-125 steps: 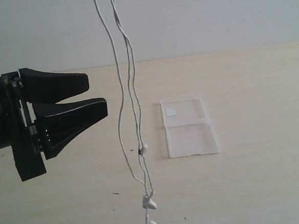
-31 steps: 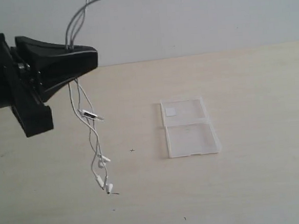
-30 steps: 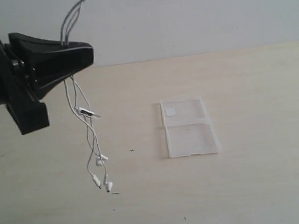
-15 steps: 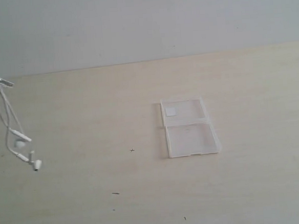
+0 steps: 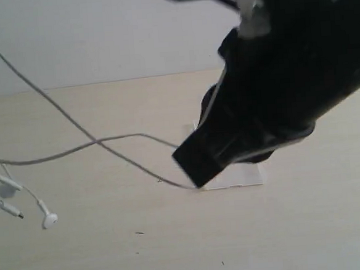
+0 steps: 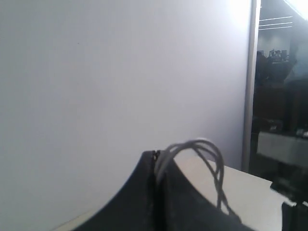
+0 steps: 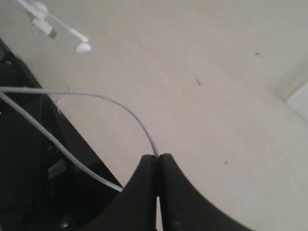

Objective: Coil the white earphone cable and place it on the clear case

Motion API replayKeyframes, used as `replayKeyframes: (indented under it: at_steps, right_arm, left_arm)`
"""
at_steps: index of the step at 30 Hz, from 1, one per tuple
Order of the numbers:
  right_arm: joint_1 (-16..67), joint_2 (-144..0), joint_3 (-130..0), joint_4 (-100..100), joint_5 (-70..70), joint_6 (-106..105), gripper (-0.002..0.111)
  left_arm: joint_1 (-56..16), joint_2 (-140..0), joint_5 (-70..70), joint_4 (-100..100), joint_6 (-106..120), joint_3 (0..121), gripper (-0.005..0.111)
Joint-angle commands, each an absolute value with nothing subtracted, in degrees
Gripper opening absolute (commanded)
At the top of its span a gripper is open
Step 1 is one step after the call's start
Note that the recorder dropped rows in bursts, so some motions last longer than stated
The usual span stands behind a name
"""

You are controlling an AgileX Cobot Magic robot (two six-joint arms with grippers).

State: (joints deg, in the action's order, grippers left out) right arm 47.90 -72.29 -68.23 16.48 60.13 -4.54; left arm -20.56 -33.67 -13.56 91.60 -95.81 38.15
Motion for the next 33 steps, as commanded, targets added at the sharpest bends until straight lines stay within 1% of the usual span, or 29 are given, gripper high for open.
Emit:
replayKeyframes:
  at_steps: [1,6,11,12,13,15,17,18,21,23,25,29,33]
  right_arm:
    - [48.02,-75.12,-62.27,29.52,46.88,-17.48,0.000]
    - [48.02,-79.30,-62.12,43.46,37.91,-28.96,0.000]
    - [48.02,-82.86,-62.12,44.08,35.12,-30.68,0.000]
    - [48.02,-83.32,-62.12,44.08,35.35,-30.68,0.001]
    - [48.02,-83.59,-62.12,44.08,36.03,-30.68,0.004]
    - [48.02,-84.05,-62.12,43.80,38.21,-30.68,0.013]
    - [48.02,-84.27,-62.12,43.44,39.82,-30.68,0.025]
    - [48.02,-84.27,-62.12,43.44,40.85,-30.68,0.035]
    - [48.02,-83.64,-62.12,43.44,44.25,-30.68,0.055]
    - [48.02,-82.75,-62.12,43.35,48.22,-30.58,0.064]
    - [48.02,-81.71,-62.12,43.35,51.08,-30.58,0.068]
    - [48.02,-79.21,-62.12,42.80,54.97,-30.47,0.068]
    - [48.02,-77.30,-62.12,44.43,53.03,-32.43,0.068]
  left_arm:
    - [-20.59,-33.33,-15.71,98.65,-104.31,38.60,0.000]
    - [-20.59,-33.33,-16.83,99.95,-109.55,38.60,0.000]
    - [-20.59,-33.33,-17.21,99.95,-111.55,38.60,0.000]
    - [-20.59,-33.33,-17.11,99.95,-111.56,38.60,0.000]
    - [-20.59,-33.33,-16.91,99.95,-111.56,38.60,0.000]
    - [-20.59,-33.33,-16.40,99.95,-111.56,38.60,0.000]
    - [-20.59,-33.33,-15.70,99.95,-111.56,38.60,0.000]
    - [-20.59,-33.33,-15.49,99.95,-111.56,38.60,0.000]
    - [-20.59,-33.33,-15.11,99.95,-111.56,38.60,0.000]
    - [-20.59,-33.33,-14.44,99.95,-111.56,38.60,0.000]
    - [-20.59,-33.43,-13.63,99.95,-111.56,38.60,0.000]
    - [-20.59,-33.43,-12.95,99.95,-111.56,38.60,0.000]
    - [-20.59,-33.43,-12.70,99.95,-111.56,38.60,0.000]
